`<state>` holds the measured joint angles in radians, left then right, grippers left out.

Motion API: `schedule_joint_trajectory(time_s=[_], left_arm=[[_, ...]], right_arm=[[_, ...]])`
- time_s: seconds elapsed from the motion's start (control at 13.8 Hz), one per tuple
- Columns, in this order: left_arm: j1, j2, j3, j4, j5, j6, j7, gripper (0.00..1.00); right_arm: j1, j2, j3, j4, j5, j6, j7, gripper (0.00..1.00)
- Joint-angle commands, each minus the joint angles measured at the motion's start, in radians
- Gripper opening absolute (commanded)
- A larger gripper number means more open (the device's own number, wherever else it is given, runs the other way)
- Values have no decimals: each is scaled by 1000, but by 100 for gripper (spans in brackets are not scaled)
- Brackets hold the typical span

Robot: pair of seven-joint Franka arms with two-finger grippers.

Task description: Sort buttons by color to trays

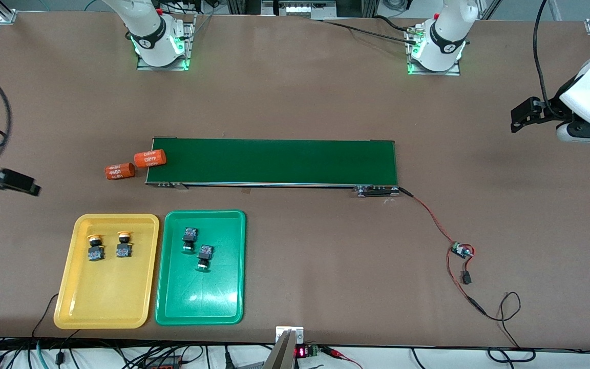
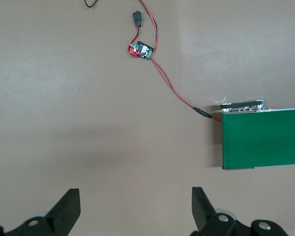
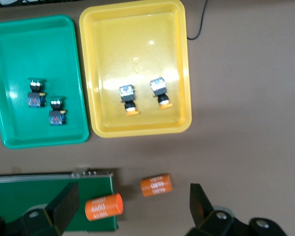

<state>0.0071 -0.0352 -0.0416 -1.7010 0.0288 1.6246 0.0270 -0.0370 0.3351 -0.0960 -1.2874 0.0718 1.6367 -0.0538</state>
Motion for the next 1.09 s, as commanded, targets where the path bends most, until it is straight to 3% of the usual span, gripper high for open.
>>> schedule_joint_trajectory(time_s=[0.0, 0.22, 1.02], left_arm=[[-9, -6, 2, 11, 17, -20, -12, 100], [-9, -6, 2, 12, 17, -20, -12, 100], [-9, -5, 2, 18, 17, -26, -12, 100]], right_arm=[[-11, -149, 27, -157, -13, -4, 9, 100], [81, -226, -48, -246, -27, -15, 34, 100], [94, -367, -39, -384, -96, -20, 29, 100]])
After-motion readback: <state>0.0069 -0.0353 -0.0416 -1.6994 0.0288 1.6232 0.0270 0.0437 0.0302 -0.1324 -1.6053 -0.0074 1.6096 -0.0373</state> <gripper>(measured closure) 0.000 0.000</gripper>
